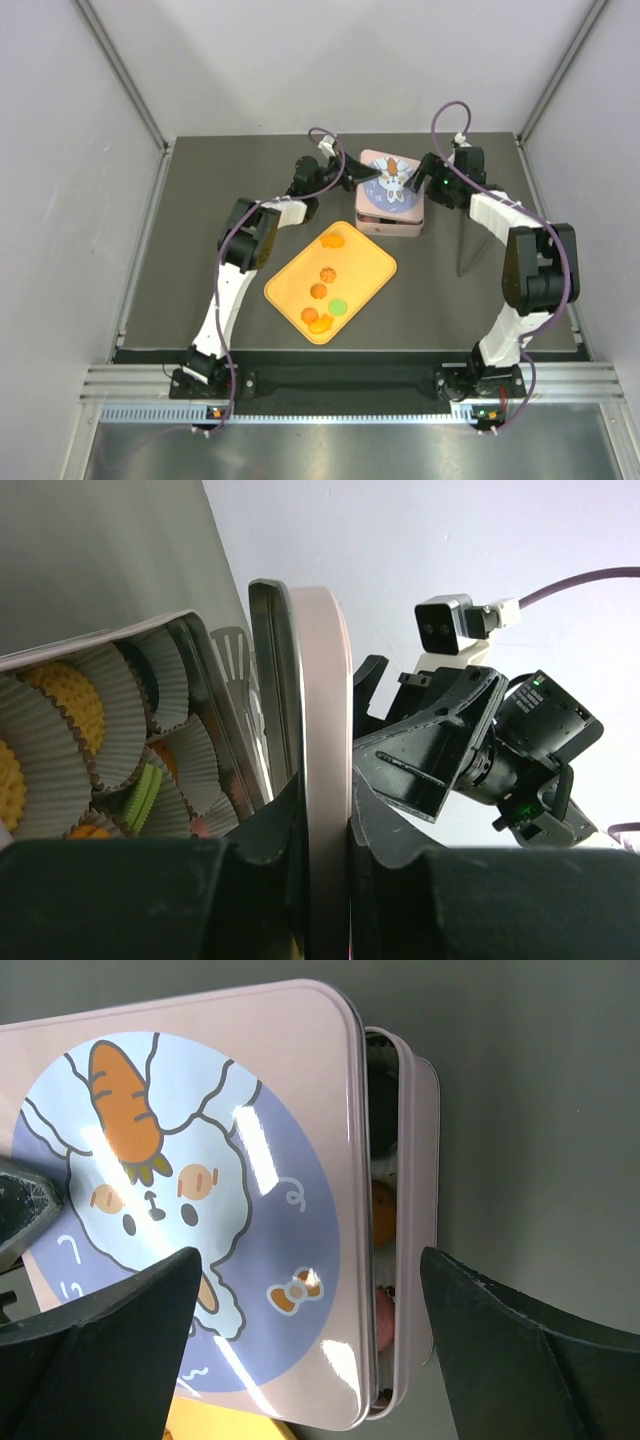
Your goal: Pack the cookies
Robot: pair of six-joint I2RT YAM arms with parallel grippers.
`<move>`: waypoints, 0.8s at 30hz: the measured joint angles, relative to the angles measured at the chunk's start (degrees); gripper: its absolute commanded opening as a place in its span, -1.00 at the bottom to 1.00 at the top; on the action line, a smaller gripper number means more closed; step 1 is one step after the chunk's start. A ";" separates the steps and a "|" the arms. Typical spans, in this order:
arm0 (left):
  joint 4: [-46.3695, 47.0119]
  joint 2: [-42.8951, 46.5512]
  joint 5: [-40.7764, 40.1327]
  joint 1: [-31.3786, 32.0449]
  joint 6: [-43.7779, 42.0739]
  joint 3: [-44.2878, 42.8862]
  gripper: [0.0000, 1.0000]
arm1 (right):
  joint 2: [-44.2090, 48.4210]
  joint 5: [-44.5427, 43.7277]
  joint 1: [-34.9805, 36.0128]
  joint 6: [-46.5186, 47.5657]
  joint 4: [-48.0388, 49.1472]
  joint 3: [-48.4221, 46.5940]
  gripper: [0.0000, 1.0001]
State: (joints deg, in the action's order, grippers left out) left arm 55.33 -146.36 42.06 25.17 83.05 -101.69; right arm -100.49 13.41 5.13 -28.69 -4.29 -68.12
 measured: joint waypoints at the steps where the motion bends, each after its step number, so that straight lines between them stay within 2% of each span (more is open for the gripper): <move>1: 0.02 -0.28 -0.04 0.04 0.22 -0.26 -1.00 | -0.20 0.02 0.00 -0.04 0.07 0.02 0.81; 12: 0.74 -1.79 -1.07 0.52 2.49 -0.61 -1.00 | -1.44 0.70 0.00 -0.50 1.38 0.26 0.79; 24: 1.20 -2.75 -1.31 0.63 3.74 -0.63 -1.00 | -3.98 1.84 0.00 -1.57 2.19 0.26 0.68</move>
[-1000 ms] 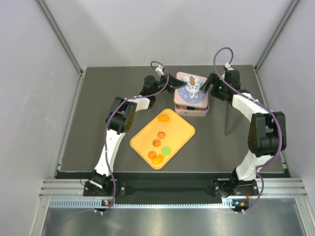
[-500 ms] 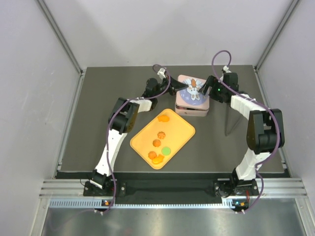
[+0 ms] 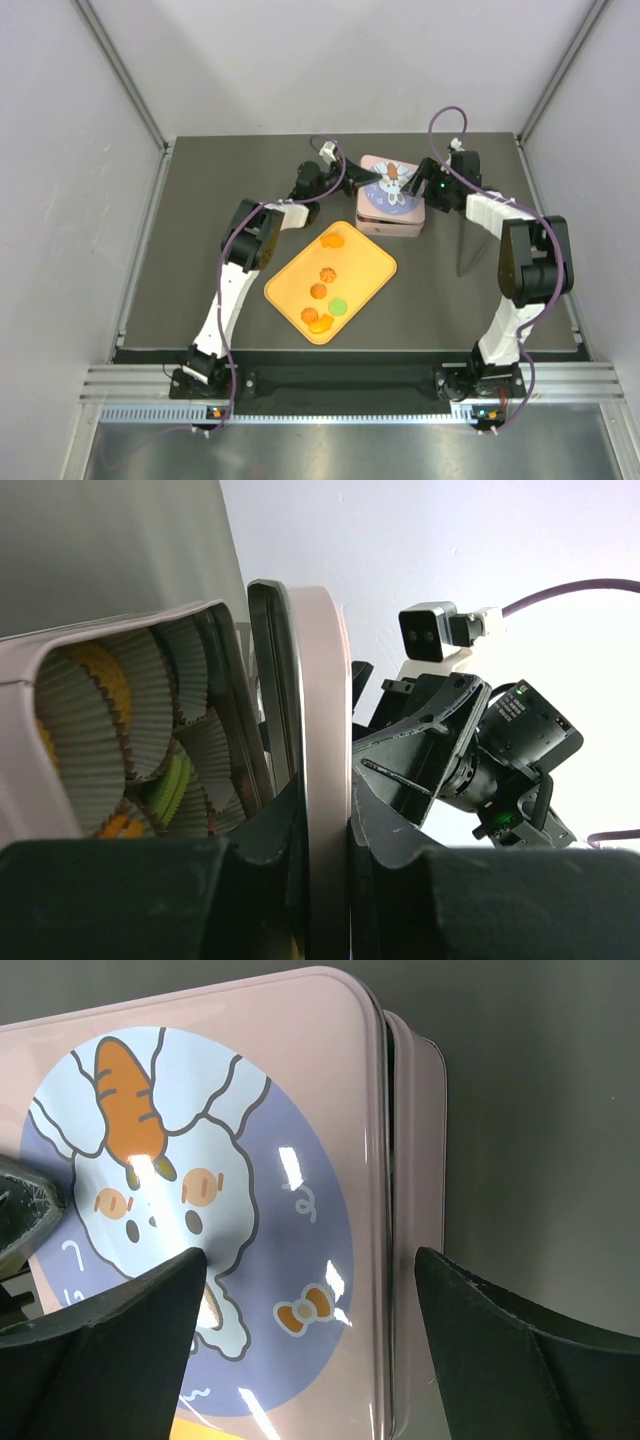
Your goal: Pack the cookies
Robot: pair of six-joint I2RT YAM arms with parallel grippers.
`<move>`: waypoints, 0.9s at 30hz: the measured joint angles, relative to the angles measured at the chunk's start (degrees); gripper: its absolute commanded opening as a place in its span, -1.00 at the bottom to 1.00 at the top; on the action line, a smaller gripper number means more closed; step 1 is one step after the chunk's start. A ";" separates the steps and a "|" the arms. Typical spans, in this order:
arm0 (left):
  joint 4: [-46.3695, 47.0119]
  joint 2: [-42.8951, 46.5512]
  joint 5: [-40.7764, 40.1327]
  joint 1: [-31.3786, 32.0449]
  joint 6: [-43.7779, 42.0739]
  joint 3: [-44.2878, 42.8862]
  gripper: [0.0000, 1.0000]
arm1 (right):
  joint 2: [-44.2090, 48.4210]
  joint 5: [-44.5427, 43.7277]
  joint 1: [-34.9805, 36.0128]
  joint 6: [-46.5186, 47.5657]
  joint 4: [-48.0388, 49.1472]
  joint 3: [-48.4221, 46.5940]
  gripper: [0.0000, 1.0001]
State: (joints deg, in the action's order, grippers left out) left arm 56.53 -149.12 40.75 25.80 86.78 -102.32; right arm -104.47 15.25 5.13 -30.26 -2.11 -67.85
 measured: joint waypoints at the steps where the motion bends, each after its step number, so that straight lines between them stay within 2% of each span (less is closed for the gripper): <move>1: 0.00 -0.15 -0.02 -0.04 0.17 0.00 -1.00 | -0.15 0.11 0.00 -0.04 0.07 0.00 0.68; 27: 0.20 -0.50 -0.55 0.17 2.25 0.00 -0.97 | -0.31 0.76 0.00 -0.44 0.37 0.00 0.71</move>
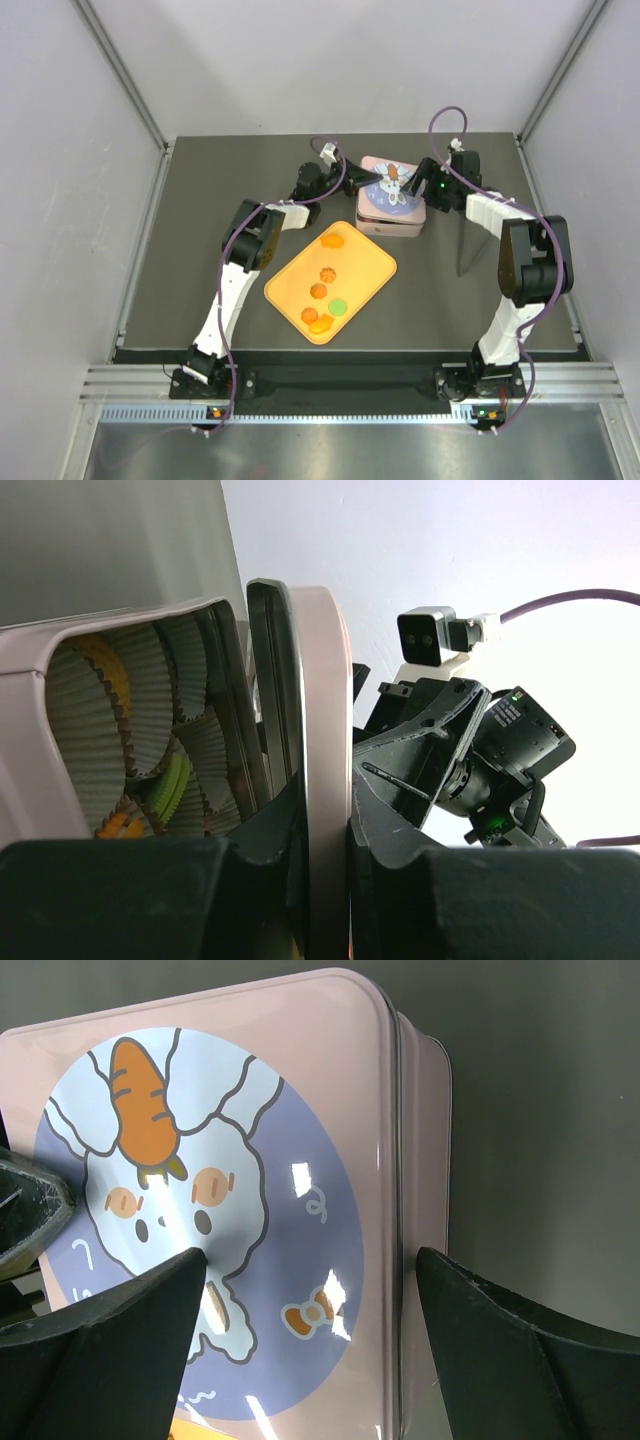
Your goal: Pack the cookies
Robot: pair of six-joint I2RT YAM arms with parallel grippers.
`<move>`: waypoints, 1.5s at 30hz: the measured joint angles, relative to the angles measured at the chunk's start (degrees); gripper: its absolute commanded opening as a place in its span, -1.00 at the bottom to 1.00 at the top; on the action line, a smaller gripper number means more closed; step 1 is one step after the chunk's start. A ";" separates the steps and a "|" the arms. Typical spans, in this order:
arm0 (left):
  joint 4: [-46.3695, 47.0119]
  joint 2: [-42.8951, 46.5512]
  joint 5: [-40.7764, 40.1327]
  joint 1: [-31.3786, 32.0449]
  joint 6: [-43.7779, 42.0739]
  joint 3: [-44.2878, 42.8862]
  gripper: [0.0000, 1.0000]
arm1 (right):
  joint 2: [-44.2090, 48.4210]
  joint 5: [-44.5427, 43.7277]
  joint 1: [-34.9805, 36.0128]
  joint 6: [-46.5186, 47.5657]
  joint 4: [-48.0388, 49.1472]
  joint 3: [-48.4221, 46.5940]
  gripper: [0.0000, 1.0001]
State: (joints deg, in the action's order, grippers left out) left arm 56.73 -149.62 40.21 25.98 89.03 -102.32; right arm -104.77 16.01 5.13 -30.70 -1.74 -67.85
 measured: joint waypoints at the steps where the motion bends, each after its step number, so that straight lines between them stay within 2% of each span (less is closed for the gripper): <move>1: -0.17 0.00 0.00 0.02 0.00 0.00 -0.97 | 0.00 -0.02 0.00 0.02 0.00 0.00 0.71; 10: -1.49 0.00 0.02 0.79 -0.31 0.00 -0.95 | -0.04 0.13 0.00 0.04 -0.24 0.00 0.71; 15: -1.77 0.00 0.02 0.79 -0.50 0.00 -0.92 | -0.66 0.42 0.00 0.02 -0.17 0.00 0.60; 19: -2.51 -0.02 0.02 0.63 -0.52 0.00 -0.87 | -0.90 0.37 -0.07 0.00 -0.13 0.00 0.35; 24: -3.63 -0.02 0.09 -0.02 -0.63 0.02 -0.78 | -1.66 0.22 -0.28 -0.57 0.48 0.00 0.14; 28: -3.69 -0.02 0.07 -0.50 -0.68 0.17 -0.61 | -2.14 -0.15 -0.44 -0.83 0.76 -0.07 -0.04; 38: -2.89 -0.02 0.24 -0.94 -0.26 0.68 -0.37 | -2.78 -0.33 -0.48 -0.85 0.83 -0.48 -0.06; 45: -0.44 -0.02 0.39 -1.49 0.07 1.57 -0.35 | -2.78 -0.24 -0.42 -0.85 0.92 -0.55 -0.06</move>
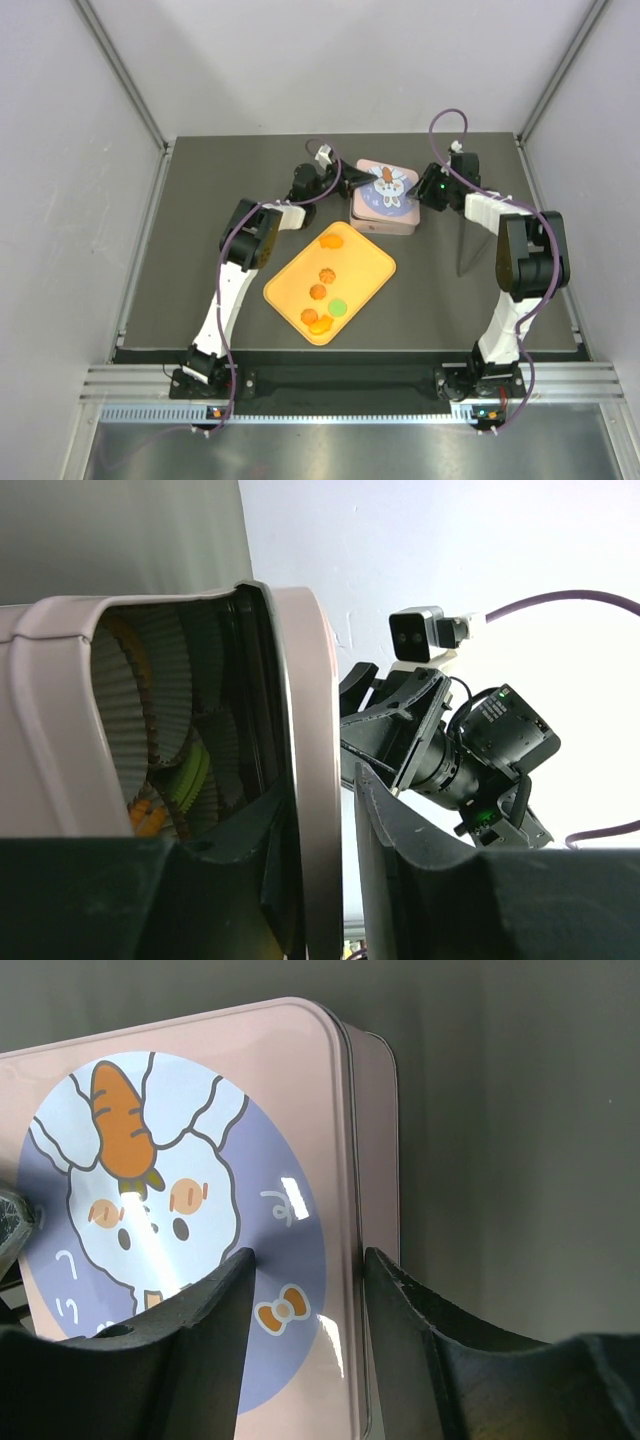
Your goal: Pack the cookies
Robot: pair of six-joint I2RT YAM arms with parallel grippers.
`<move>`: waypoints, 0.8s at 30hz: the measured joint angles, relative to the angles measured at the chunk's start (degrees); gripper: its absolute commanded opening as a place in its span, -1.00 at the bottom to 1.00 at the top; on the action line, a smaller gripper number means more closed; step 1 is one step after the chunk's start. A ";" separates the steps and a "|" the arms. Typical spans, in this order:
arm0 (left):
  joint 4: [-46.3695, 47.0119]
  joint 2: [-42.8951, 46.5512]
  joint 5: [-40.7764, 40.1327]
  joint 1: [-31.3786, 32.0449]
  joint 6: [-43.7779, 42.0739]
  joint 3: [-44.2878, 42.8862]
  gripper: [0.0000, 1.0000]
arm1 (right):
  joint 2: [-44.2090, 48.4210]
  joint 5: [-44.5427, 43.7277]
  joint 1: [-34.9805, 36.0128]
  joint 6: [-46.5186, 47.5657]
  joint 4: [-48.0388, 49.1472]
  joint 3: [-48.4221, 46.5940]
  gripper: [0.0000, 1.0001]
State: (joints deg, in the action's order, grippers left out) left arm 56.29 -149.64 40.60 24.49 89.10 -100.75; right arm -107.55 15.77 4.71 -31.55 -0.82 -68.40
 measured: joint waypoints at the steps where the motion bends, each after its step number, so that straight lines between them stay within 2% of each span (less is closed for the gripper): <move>1: 0.31 0.00 0.07 -0.11 0.09 0.17 -0.35 | 0.00 0.02 0.02 0.00 0.00 -0.02 -0.07; 8: 1.62 0.55 0.92 -1.16 0.79 1.70 -0.35 | -0.13 0.20 0.07 0.04 -0.07 -0.02 -0.07; 16: 2.40 0.96 2.47 -2.69 0.72 2.58 -0.23 | -0.63 0.50 0.13 0.26 -0.04 -0.31 -0.02; 24: 2.21 1.22 3.08 -4.72 0.33 4.35 -0.26 | -0.85 0.59 0.17 0.48 -0.02 -0.37 -0.02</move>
State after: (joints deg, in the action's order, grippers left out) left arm 58.50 -148.42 43.68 19.77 89.43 -96.40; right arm -108.40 16.36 4.89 -31.07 -0.84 -68.77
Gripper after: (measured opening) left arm 0.372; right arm 0.491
